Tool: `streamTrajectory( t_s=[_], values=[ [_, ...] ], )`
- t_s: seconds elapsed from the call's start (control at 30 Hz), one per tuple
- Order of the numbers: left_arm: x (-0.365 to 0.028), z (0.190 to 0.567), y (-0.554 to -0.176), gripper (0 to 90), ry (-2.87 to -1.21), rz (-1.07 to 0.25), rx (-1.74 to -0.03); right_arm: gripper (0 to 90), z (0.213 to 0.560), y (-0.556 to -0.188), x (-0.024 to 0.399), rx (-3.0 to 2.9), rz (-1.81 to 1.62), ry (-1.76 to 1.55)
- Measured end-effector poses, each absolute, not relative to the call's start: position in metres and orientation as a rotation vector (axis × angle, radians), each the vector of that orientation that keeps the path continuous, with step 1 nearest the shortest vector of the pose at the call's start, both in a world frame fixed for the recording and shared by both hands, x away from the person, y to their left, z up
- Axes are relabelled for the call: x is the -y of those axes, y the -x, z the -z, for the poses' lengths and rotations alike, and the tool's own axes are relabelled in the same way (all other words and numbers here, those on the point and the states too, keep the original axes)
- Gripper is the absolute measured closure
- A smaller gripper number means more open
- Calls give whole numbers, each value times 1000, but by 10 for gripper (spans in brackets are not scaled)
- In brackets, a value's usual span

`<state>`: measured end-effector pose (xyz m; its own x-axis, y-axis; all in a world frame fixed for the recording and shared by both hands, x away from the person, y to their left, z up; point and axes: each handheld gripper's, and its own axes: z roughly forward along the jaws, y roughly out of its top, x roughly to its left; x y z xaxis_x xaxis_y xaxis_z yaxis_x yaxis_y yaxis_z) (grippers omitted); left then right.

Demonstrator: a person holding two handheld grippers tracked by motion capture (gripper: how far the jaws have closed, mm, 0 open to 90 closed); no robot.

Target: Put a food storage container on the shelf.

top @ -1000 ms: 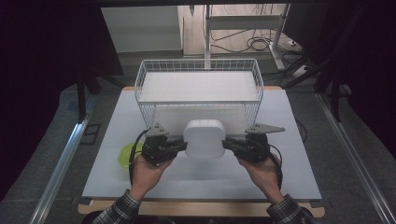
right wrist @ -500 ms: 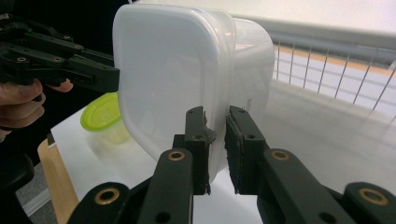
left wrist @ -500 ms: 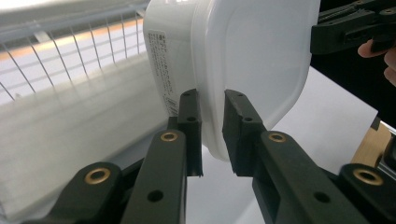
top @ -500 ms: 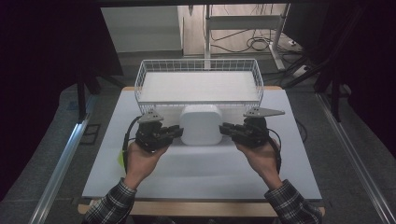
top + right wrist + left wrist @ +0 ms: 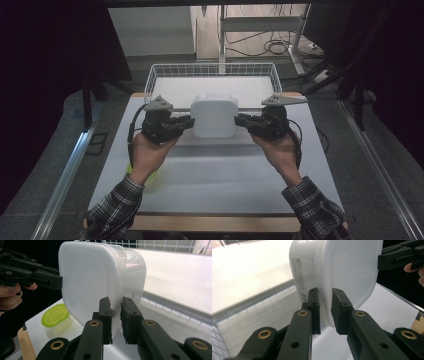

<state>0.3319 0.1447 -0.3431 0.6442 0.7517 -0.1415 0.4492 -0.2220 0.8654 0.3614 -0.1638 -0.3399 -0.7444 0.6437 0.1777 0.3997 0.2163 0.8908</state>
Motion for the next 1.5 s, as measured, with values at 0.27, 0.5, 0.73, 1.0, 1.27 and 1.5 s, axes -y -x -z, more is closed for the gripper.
streamTrajectory(
  t_s=[0.27,0.5,0.73,1.0,1.27,1.5],
  values=[
    [-150,329,-343,781,-1841,-400,-953,789,325,-376,158,-2236,-1555,-985],
    [-154,320,-358,781,-1825,-393,-959,786,315,-392,154,-2230,-1573,-1006],
    [-154,313,-373,783,-1806,-373,-958,784,308,-404,154,-2210,-1577,-1025],
    [-152,308,-387,783,-1805,-368,-968,782,300,-417,154,-2184,-1562,-1051],
    [-151,311,-400,775,-1809,-346,-984,781,301,-426,153,-2186,-1552,-1079],
    [-150,314,-404,741,-1813,-358,-985,778,303,-430,152,-2193,-1555,-1100]
  ],
)
